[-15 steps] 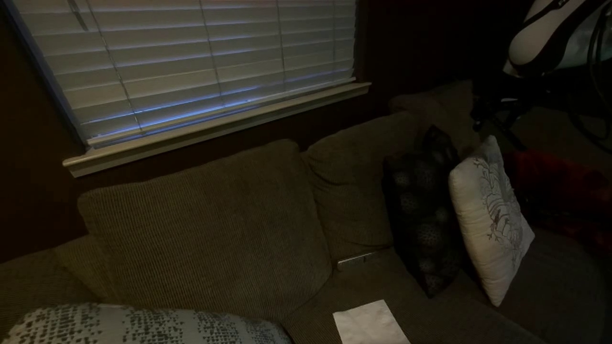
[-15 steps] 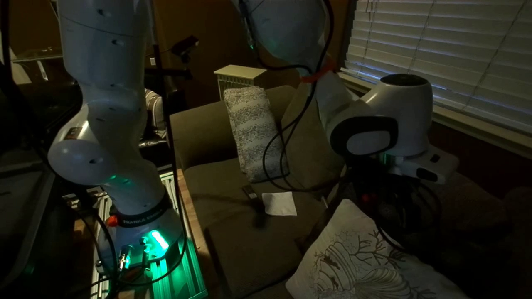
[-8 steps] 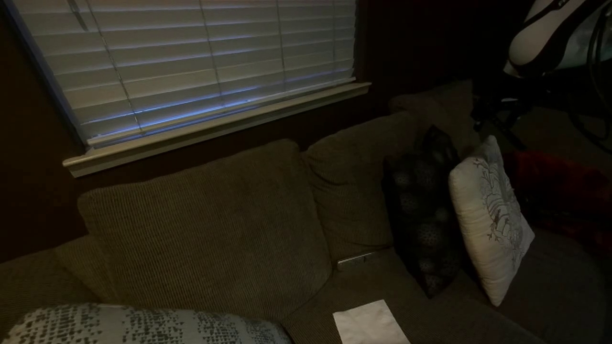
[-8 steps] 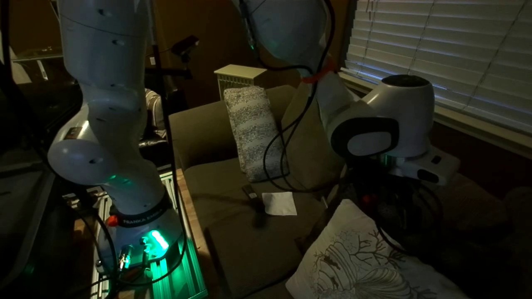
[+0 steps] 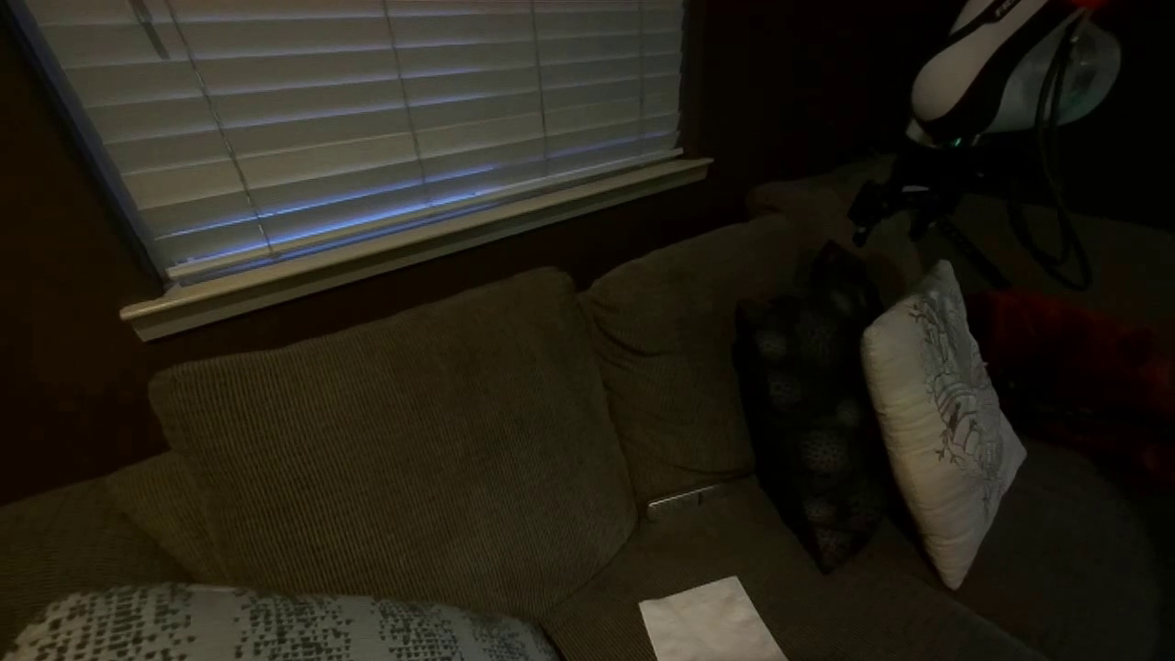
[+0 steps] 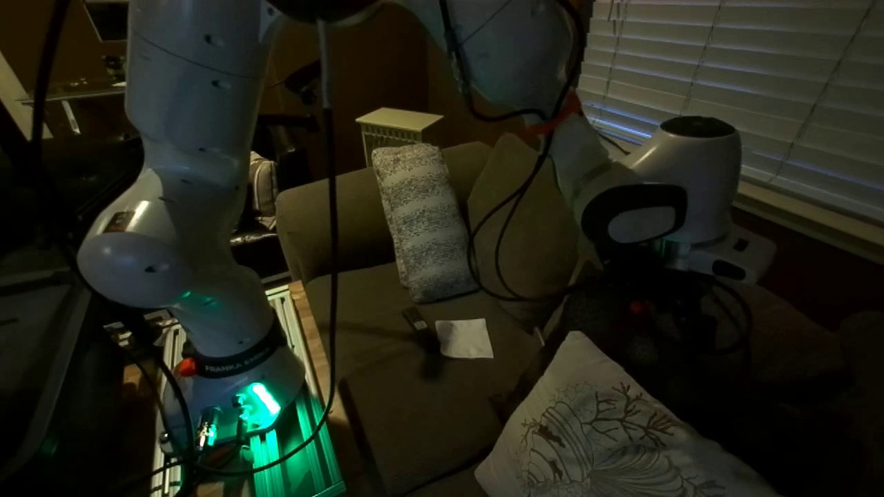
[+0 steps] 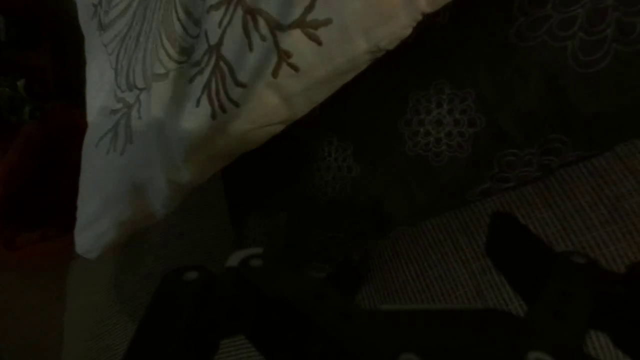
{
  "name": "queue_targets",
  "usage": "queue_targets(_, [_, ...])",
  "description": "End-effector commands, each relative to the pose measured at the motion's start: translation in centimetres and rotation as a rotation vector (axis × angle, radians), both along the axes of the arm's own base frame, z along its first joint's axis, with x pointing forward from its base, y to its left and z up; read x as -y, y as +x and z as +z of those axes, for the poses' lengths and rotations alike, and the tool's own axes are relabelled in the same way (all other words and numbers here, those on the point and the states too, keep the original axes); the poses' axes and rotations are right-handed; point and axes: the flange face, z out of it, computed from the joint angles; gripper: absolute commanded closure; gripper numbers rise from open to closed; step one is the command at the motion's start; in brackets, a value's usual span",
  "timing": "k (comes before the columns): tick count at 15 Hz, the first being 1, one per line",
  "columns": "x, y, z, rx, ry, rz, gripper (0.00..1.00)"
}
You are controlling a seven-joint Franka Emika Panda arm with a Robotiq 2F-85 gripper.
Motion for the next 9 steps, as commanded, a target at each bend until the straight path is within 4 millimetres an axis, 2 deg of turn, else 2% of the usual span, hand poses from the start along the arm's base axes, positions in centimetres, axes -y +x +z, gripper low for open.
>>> queue_targets(1, [0.5,3.9,-2.4,-0.063,0.075,-0.012,0.0])
queue_targets(4, [0.6,5.7,-4.4,-0.125,0.099,-0.028,0.0])
queue_targets(9, [0.4,8.8,-7.0,-0.105,0.087,-0.029,0.0])
